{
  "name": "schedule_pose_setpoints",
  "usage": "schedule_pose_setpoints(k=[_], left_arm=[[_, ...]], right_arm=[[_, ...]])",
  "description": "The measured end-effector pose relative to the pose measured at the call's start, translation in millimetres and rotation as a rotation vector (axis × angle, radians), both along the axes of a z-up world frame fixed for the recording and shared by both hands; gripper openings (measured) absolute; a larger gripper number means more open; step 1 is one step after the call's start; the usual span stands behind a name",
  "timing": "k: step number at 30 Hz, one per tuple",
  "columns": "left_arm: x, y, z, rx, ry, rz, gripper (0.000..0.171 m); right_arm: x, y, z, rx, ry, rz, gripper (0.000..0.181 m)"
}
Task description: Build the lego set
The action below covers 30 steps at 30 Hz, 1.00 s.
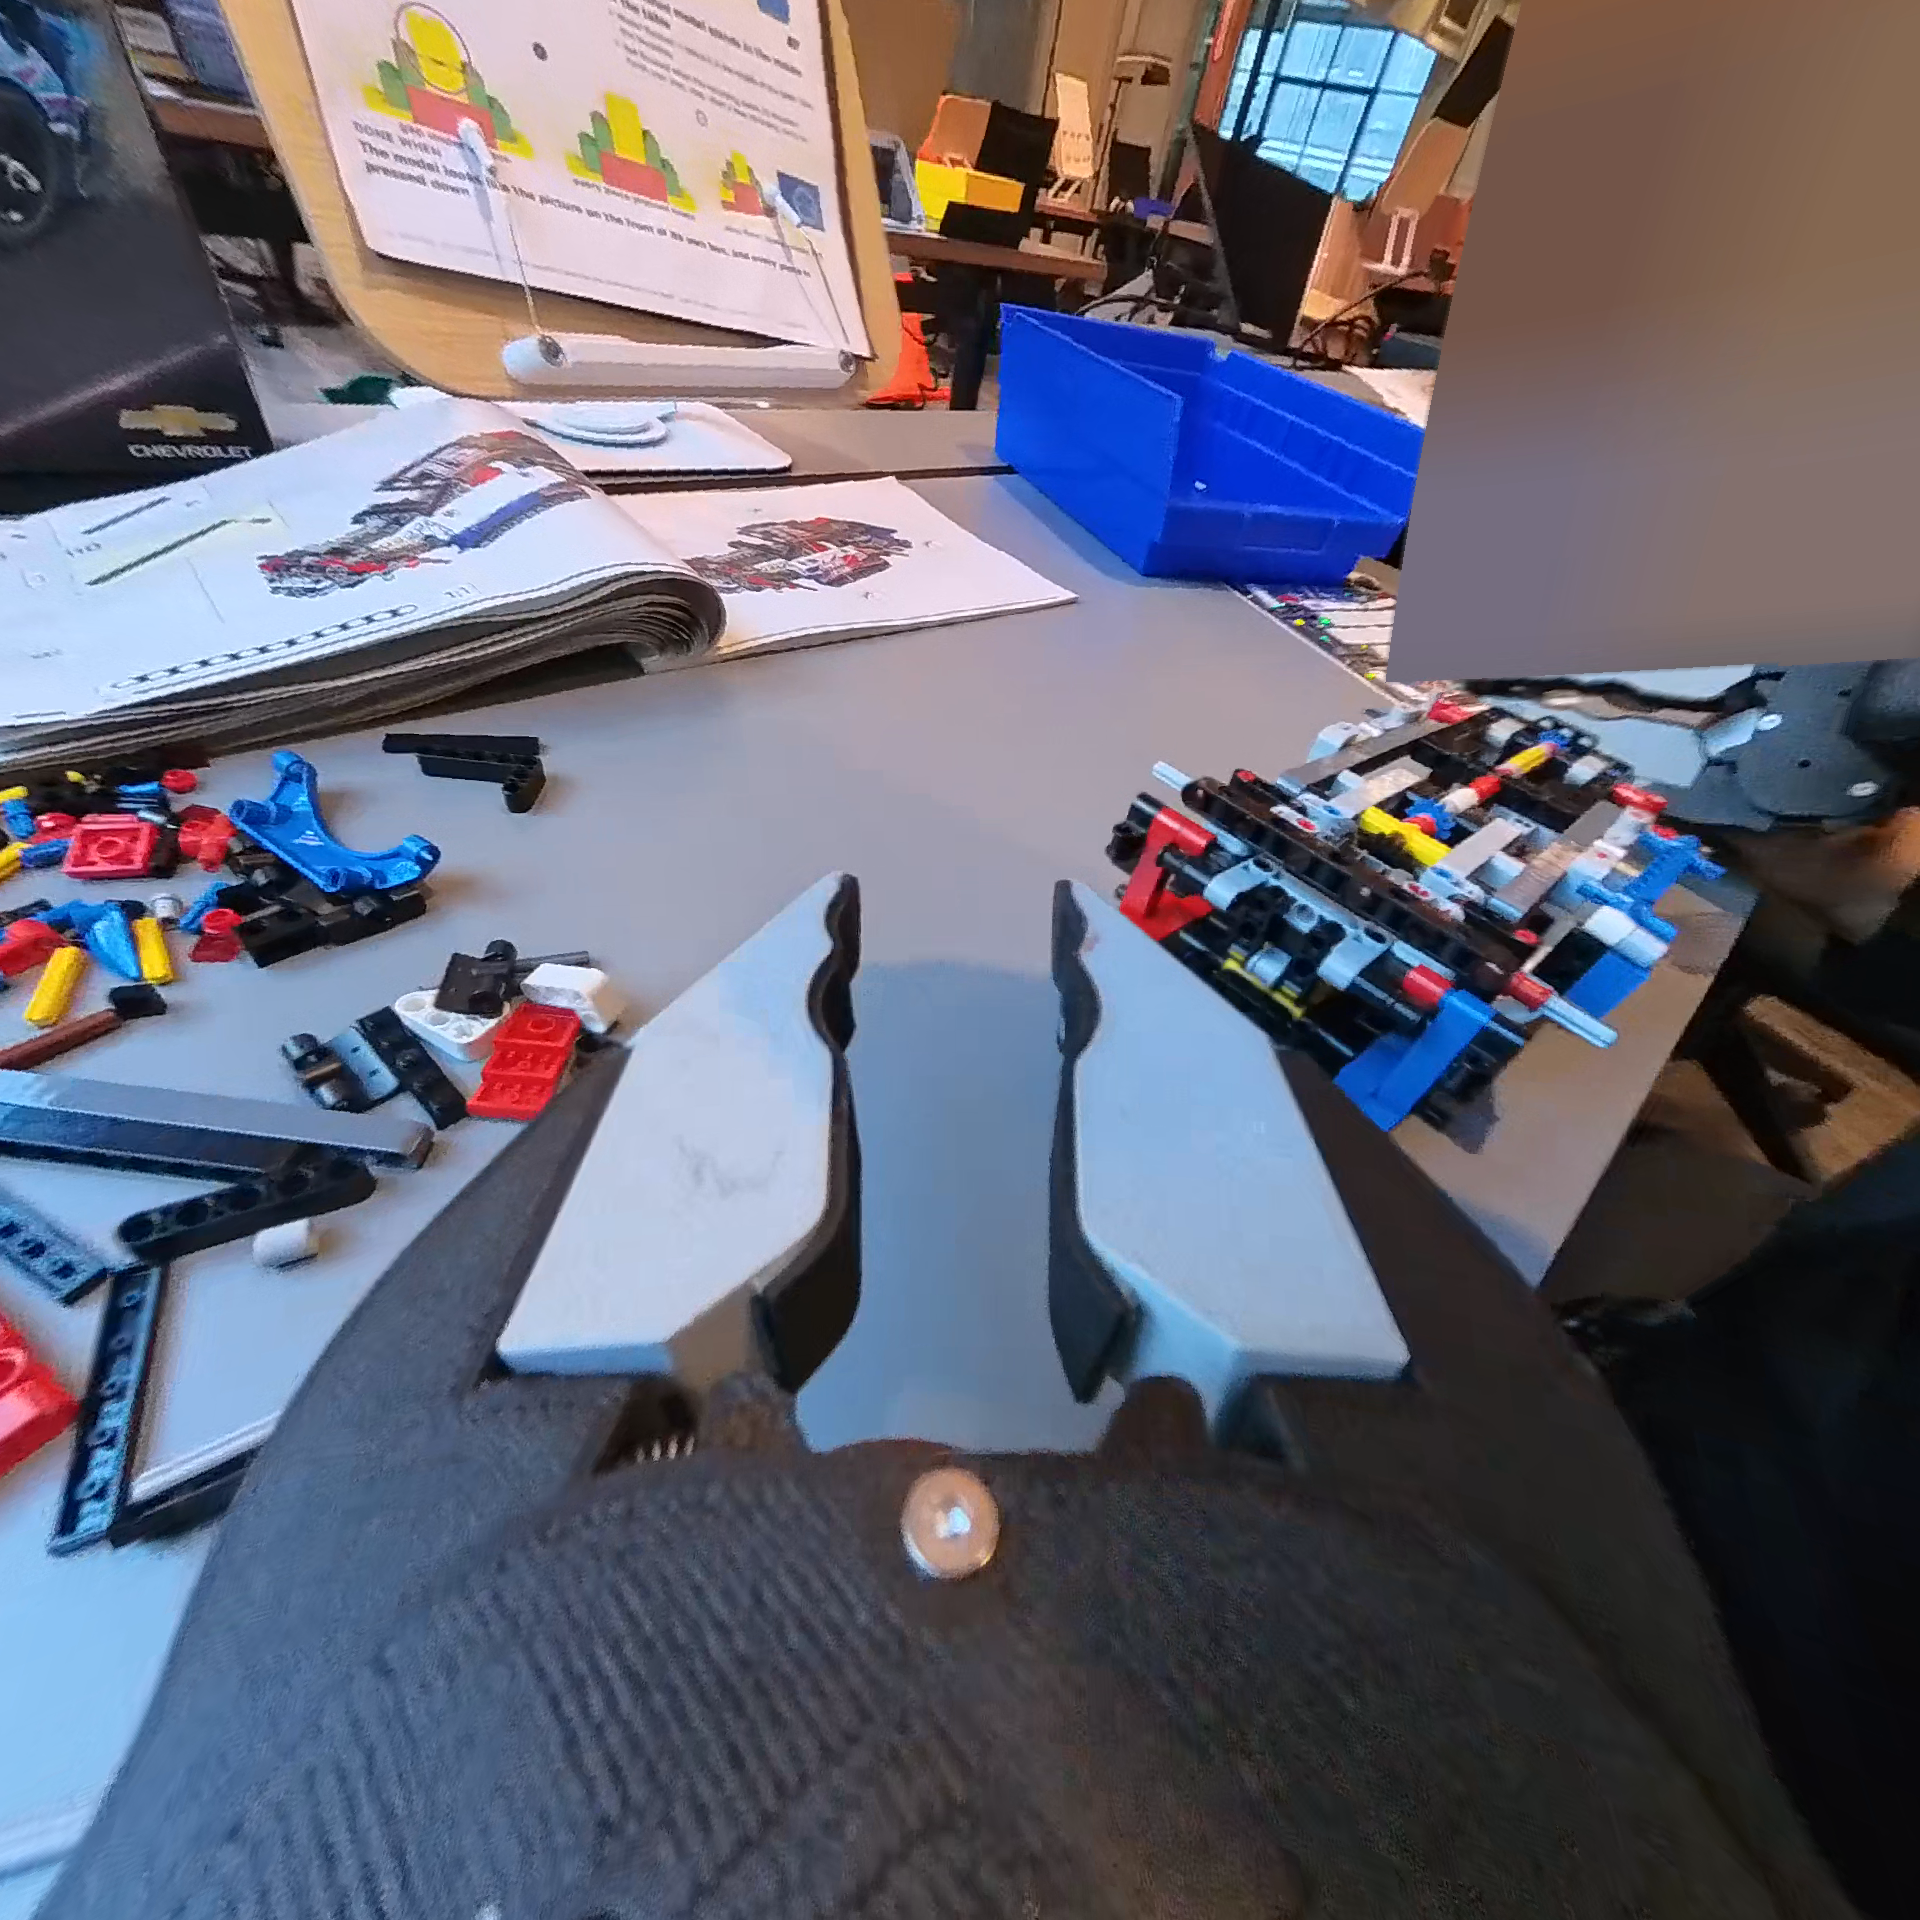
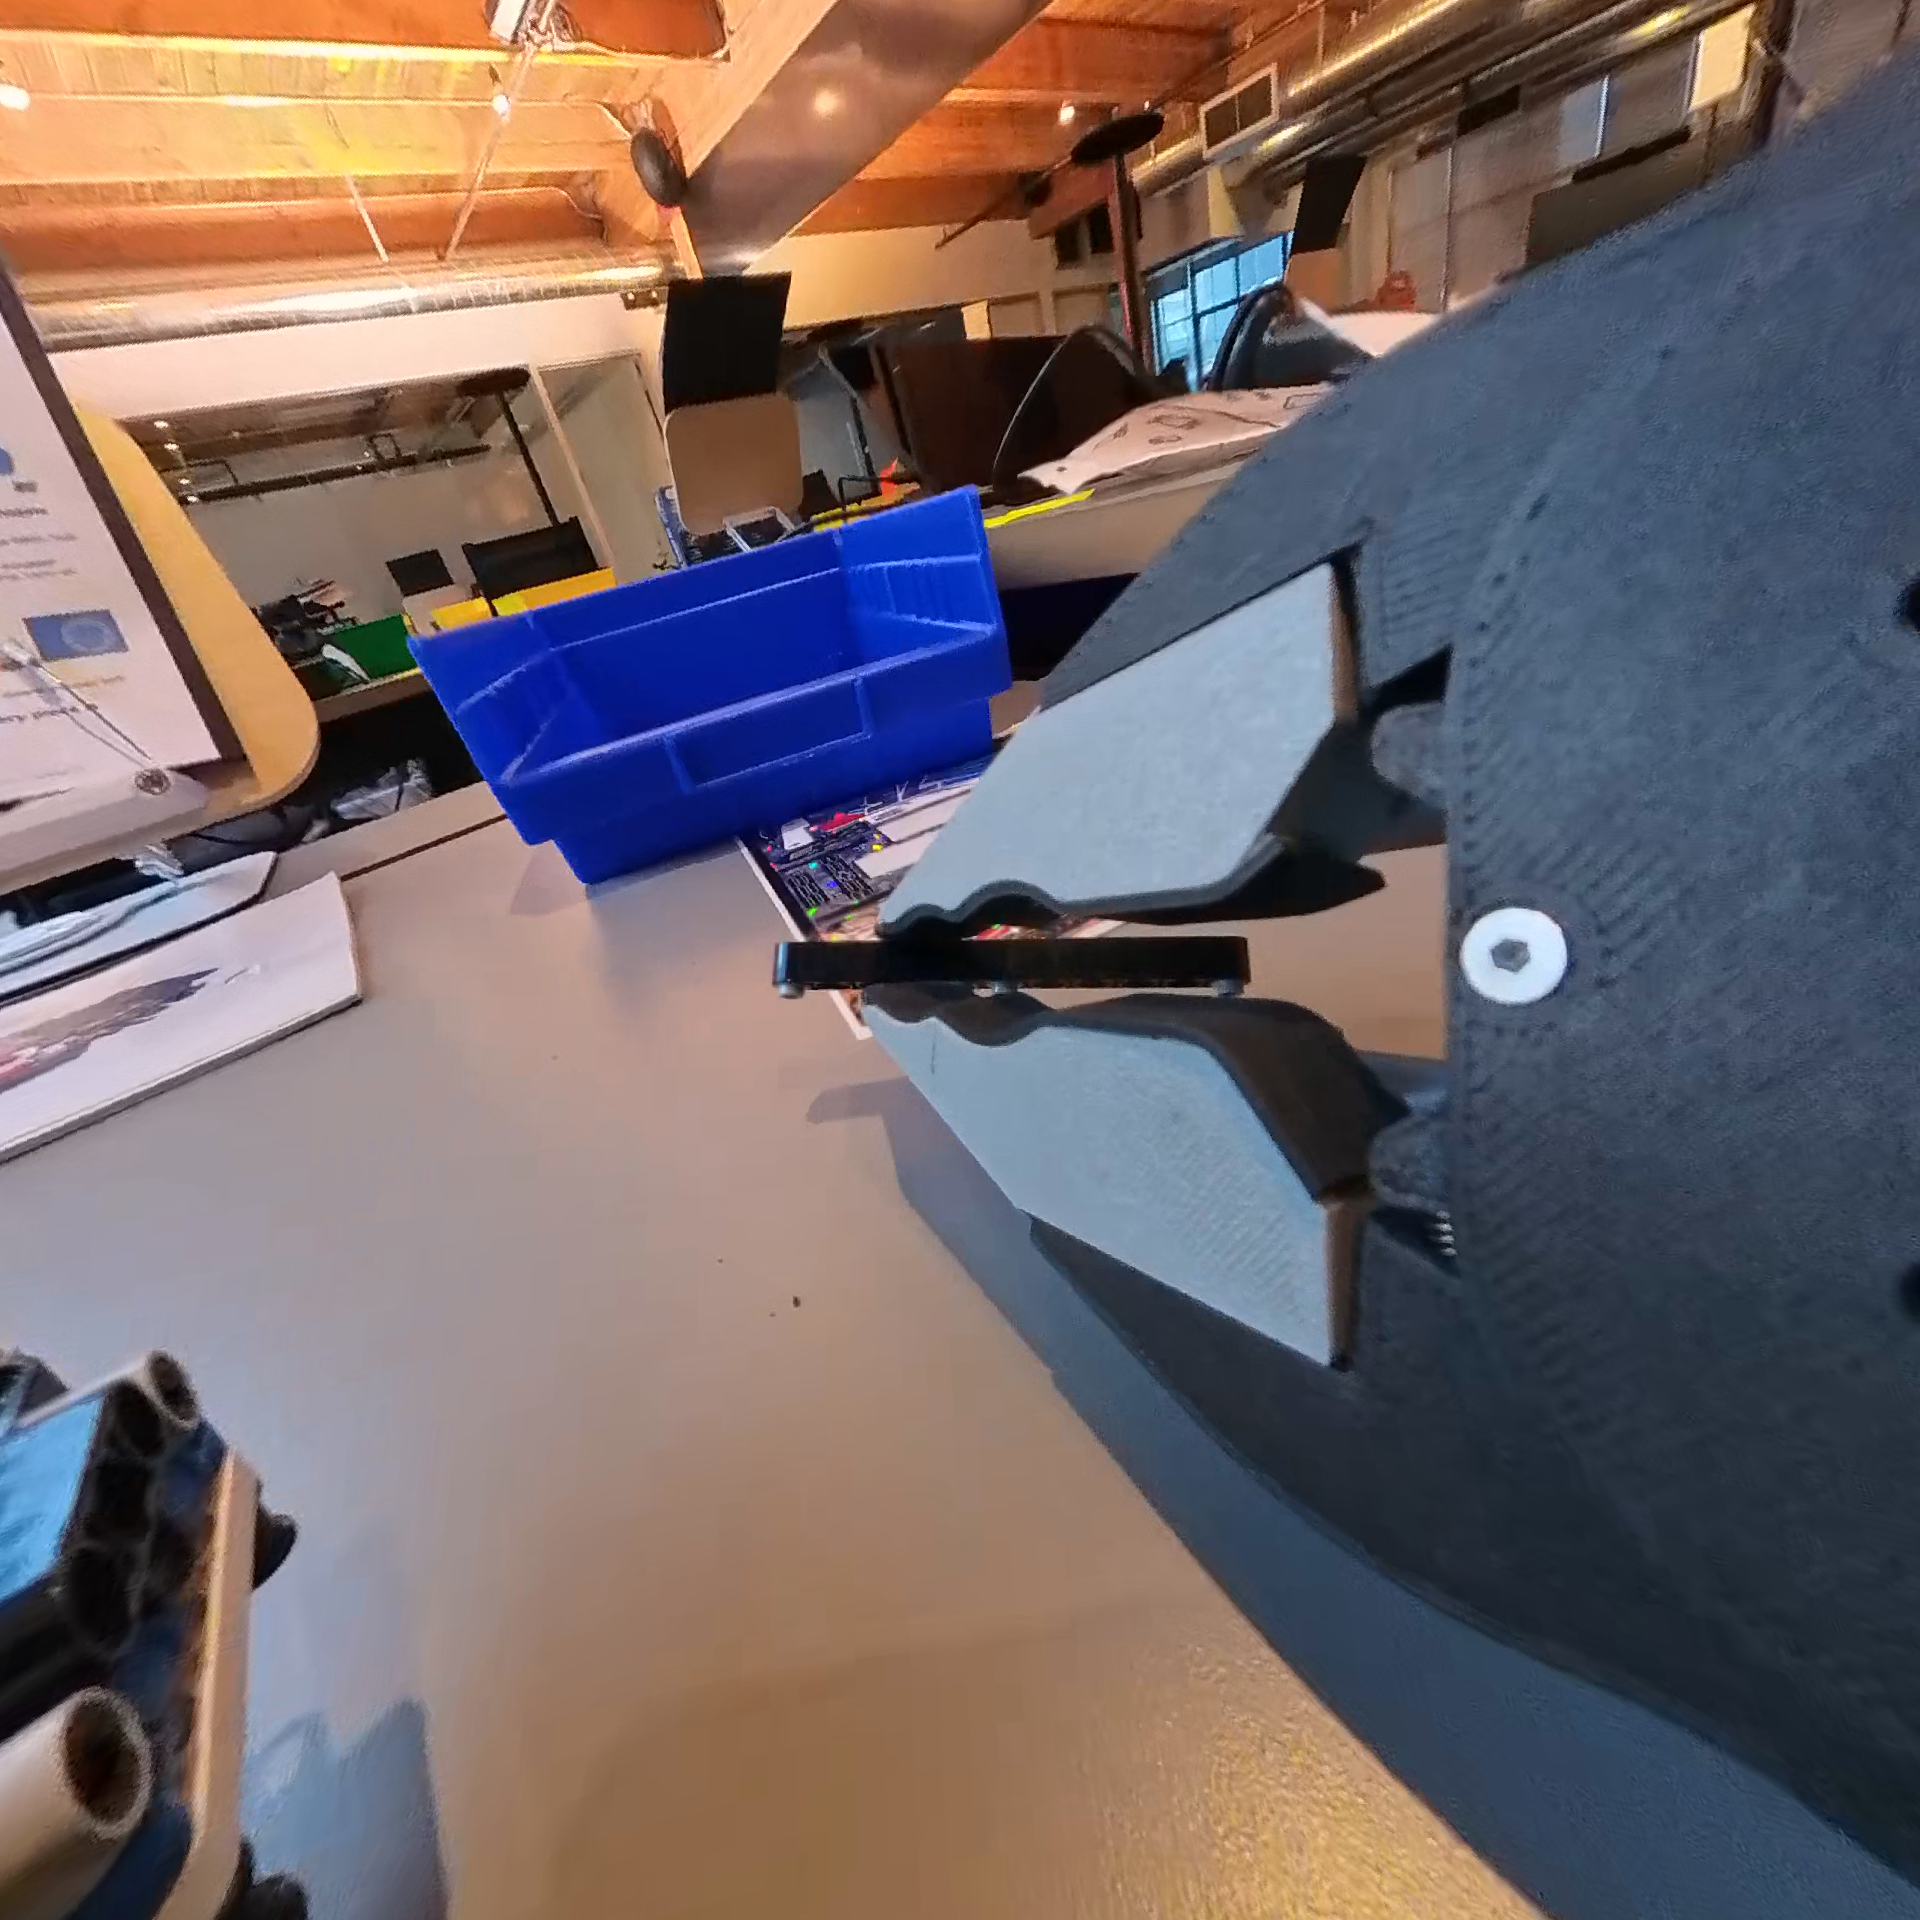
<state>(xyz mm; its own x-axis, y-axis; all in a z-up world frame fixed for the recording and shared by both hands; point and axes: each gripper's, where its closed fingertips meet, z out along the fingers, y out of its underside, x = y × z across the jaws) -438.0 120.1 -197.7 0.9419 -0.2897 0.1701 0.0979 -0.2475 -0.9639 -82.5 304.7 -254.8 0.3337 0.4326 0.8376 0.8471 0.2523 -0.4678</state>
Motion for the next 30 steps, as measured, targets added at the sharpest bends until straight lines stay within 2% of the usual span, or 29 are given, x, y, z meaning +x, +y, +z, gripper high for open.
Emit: schedule_pose_setpoints(k=[11,26,30], left_arm=[[3.8,7.7,9.2,0.050,-0.092,-0.042,0.029],[-2.9,14.3,4.2,-0.019,-0.252,-0.057,0.028],[-0.8,18.5,-2.4,-0.061,-0.230,-0.033,0.029]], right_arm=[[8.8,11.3,-18.6,-0.018,-0.127,-0.080,0.006],[10.4,14.8,-19.3,-0.010,-0.137,-0.097,0.005],[9.8,14.5,-18.5,0.000,-0.140,-0.089,0.006]])
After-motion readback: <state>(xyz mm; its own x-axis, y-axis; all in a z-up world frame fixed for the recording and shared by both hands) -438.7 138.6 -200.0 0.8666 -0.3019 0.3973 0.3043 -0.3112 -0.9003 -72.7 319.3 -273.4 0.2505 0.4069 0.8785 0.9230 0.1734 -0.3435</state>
